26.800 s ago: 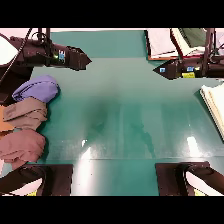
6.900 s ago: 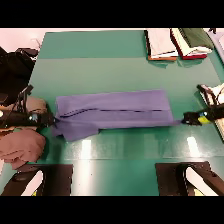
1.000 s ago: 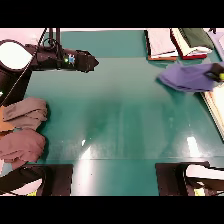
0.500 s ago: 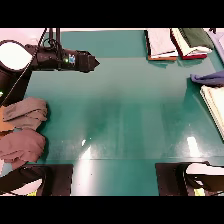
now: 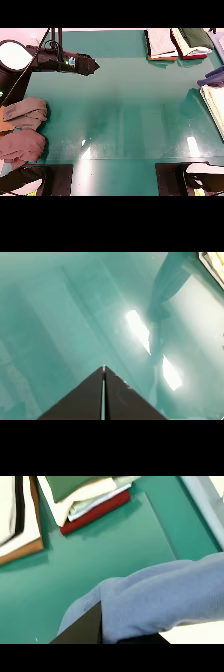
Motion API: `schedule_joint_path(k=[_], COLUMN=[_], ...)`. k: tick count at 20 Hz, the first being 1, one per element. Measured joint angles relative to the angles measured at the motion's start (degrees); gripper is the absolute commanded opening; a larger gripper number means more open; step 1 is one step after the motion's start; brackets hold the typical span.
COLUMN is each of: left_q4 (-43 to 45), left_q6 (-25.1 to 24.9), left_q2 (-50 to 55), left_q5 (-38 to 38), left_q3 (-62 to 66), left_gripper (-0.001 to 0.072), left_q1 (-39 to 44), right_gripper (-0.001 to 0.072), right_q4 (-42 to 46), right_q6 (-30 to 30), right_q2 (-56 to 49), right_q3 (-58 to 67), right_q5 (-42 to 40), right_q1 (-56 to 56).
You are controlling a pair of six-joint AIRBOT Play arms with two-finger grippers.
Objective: Fold the shirts.
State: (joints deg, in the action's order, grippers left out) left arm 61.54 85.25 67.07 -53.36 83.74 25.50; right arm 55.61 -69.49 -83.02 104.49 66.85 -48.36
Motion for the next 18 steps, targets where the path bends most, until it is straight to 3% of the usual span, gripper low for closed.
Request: schedule_joint_path(k=[6,12,15,18], left_q4=[0.3,0.3,0.3,0.3], left_q6=[-0.5,-1.7,-2.6,-3.0], left_q2=[0.0,0.0,0.0,0.0], left_q5=[-0.2,-0.6,-1.3,-1.9], left_q3=[0.0,0.0,0.0,0.0], left_gripper=[0.0023,0.0023,0.0023,0.0024], left_q1=[0.0,0.0,0.0,0.0], right_gripper=[0.0018,0.0033,0.0452,0.0465], right_q4=[5.6,11.9,15.4,18.3], right_q6=[1.6,2.0,2.1,2.1], right_q2=[2.6,9.7,13.0,16.0], right_q3=[-0.4,-14.3,-22.5,-29.2], right_q5=[5.7,7.4,7.9,8.0], right_q1=[-4.5,-10.8,-14.4,-18.6])
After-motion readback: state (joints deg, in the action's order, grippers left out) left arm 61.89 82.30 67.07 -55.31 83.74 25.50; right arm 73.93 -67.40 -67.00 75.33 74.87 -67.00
